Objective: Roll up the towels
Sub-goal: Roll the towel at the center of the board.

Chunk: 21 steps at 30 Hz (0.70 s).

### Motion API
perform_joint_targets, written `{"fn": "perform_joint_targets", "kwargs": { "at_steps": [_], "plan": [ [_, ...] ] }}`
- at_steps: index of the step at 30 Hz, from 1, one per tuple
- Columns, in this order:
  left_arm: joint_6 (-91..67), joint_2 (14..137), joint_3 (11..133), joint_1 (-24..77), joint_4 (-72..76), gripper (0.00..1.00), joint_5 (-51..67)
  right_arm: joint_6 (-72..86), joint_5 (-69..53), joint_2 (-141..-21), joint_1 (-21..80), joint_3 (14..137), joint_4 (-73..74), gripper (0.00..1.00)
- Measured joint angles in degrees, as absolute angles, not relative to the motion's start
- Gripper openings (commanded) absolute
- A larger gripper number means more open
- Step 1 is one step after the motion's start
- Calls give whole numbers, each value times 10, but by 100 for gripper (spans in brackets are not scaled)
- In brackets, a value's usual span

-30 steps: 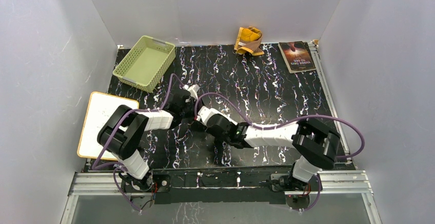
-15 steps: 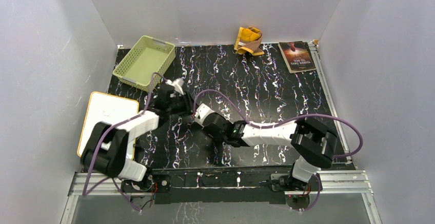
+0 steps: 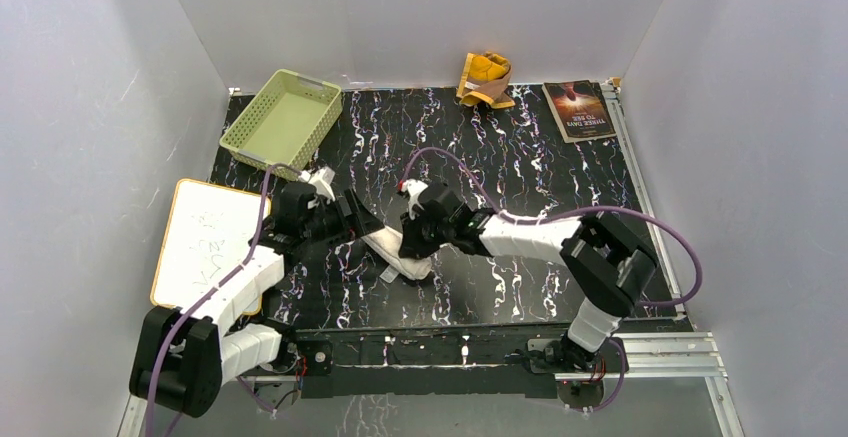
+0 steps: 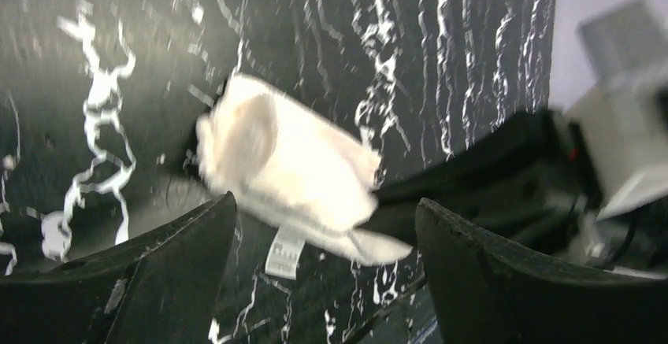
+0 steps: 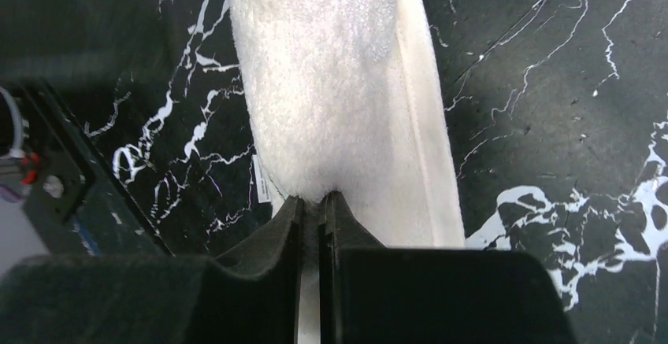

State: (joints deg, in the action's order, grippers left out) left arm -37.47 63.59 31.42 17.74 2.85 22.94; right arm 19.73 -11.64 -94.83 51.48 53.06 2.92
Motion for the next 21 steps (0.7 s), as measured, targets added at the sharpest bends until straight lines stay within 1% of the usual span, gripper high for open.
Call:
{"fn": "perform_joint_targets", "kwargs": {
  "at_steps": [1, 2, 6, 9, 11, 14, 17, 21],
  "plan": [
    [-382, 628, 300, 177, 24, 98, 231, 203, -134, -954, 503, 531, 22, 0],
    [-385, 621, 289, 177, 21, 98, 232, 212, -156, -963, 491, 531, 12, 0],
    [-414, 582, 254, 177, 19, 98, 232, 239, -243, -999, 447, 538, -25, 0],
    [-439, 579, 237, 178, 47, 98, 232, 259, -299, -1030, 424, 550, -52, 0],
    [-458, 590, 222, 178, 75, 95, 233, 271, -328, -1045, 415, 555, -69, 0],
    [-484, 631, 203, 178, 122, 89, 233, 291, -368, -1069, 407, 561, -95, 0],
    [-507, 683, 187, 179, 172, 84, 231, 305, -390, -1083, 405, 565, -111, 0],
    [-536, 721, 179, 181, 235, 74, 229, 317, -411, -1098, 404, 569, -128, 0]
  ]
}}
